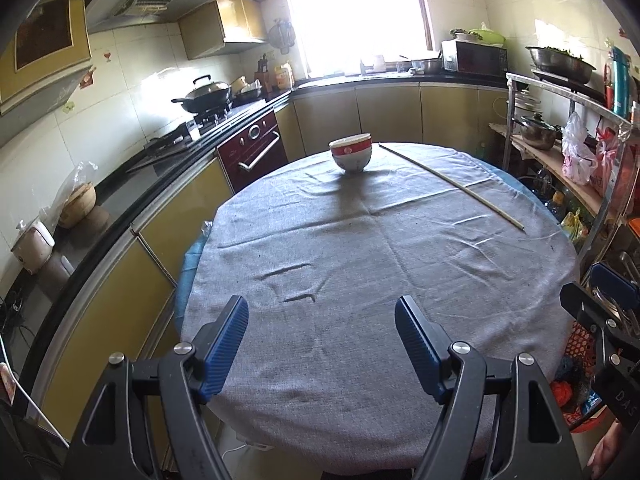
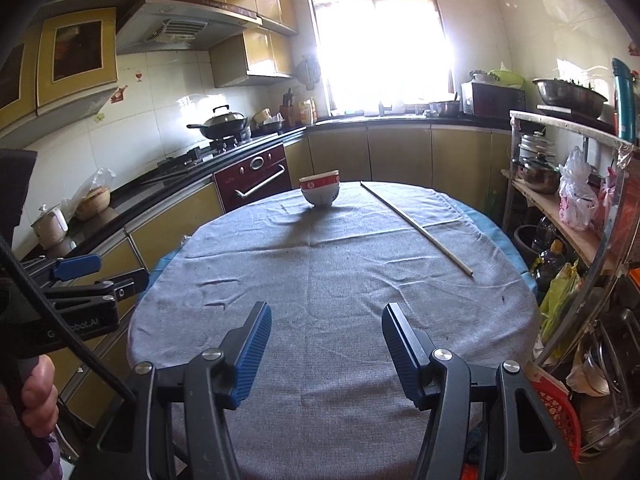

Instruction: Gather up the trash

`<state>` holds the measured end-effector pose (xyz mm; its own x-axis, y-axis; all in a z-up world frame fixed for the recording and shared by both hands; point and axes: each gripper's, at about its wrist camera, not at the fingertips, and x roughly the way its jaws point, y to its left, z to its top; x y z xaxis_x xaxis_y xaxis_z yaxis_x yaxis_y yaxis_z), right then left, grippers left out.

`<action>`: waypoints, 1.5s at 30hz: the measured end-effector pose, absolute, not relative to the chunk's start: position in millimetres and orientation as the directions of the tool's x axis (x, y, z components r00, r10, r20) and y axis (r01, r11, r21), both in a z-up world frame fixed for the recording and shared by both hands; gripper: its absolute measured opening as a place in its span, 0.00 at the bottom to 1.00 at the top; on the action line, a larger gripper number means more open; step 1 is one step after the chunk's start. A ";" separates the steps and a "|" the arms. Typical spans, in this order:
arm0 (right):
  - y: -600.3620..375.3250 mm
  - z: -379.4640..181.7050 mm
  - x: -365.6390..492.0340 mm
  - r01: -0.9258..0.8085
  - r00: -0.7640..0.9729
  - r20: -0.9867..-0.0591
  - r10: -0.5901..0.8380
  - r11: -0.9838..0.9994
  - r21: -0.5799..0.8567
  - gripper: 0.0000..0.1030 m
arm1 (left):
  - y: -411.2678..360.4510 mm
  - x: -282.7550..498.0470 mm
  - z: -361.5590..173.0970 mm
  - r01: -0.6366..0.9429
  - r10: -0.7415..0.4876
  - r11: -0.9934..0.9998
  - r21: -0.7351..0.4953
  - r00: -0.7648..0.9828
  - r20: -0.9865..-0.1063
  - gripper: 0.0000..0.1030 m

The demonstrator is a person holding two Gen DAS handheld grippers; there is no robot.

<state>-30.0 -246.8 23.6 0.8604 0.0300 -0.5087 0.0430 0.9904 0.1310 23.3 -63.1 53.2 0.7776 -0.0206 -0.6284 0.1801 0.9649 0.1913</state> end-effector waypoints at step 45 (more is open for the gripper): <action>-231.2 34.1 42.1 0.033 0.844 -0.536 -0.015 0.999 0.024 0.62 | -50.0 96.5 48.5 0.160 -0.039 0.979 0.127 0.756 -0.653 0.74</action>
